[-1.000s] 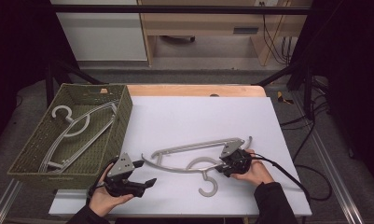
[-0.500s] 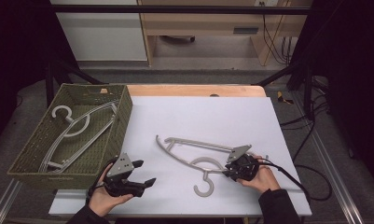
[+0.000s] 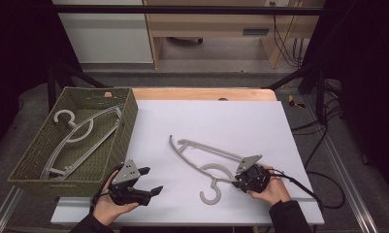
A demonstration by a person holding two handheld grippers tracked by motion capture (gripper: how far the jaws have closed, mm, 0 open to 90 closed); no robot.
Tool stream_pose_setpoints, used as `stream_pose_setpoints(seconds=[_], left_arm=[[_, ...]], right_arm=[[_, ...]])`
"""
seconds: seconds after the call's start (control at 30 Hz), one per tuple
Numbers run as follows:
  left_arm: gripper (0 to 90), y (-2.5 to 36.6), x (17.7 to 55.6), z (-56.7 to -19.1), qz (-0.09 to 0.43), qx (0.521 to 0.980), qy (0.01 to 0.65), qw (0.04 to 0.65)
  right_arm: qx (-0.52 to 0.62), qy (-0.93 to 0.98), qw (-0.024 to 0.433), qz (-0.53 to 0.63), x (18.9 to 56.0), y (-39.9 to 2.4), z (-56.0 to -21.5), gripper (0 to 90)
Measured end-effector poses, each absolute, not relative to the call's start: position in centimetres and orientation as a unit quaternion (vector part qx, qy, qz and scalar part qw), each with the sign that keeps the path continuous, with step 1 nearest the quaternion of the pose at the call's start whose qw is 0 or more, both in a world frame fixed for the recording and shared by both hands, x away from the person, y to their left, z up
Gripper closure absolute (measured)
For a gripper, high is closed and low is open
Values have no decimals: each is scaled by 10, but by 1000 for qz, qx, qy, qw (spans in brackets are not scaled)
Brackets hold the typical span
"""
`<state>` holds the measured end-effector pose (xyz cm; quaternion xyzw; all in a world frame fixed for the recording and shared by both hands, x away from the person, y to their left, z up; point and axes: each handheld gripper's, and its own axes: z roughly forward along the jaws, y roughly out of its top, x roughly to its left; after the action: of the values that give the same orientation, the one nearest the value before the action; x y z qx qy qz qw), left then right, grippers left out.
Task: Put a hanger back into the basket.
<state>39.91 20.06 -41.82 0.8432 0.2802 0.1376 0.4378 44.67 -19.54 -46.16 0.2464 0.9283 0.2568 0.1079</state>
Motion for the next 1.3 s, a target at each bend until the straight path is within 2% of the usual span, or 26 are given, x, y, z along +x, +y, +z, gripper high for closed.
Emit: stream_pose_setpoints(seconds=[0.1, 0.13, 0.2, 0.4, 0.53, 0.67, 0.8, 1.1, 1.17, 1.3], left_arm=[[225, 201, 399, -418, 138, 842, 280, 440], [225, 202, 399, -417, 138, 841, 280, 441], [224, 202, 399, -417, 139, 841, 280, 442], [223, 202, 398, -418, 139, 842, 280, 440], [220, 202, 397, -417, 139, 842, 279, 441], [218, 203, 398, -417, 138, 841, 280, 441], [213, 202, 398, -417, 137, 843, 278, 439], [211, 201, 399, -417, 136, 843, 279, 438], [211, 201, 398, -417, 137, 844, 277, 438], [211, 201, 398, -418, 138, 844, 278, 437]], right_arm=[[257, 926, 99, 259, 445, -194, -461, 749], [267, 919, 81, 278, 444, -193, -461, 787], [264, 918, 64, 288, 443, -191, -461, 807], [285, 909, 48, 299, 441, -186, -462, 810], [296, 903, 71, 303, 437, -188, -457, 760], [294, 908, 72, 290, 430, -192, -450, 664], [283, 924, 61, 250, 428, -187, -459, 660], [295, 929, 63, 216, 431, -177, -457, 736], [287, 932, 68, 209, 431, -174, -456, 804], [288, 932, 59, 211, 431, -174, -455, 819]])
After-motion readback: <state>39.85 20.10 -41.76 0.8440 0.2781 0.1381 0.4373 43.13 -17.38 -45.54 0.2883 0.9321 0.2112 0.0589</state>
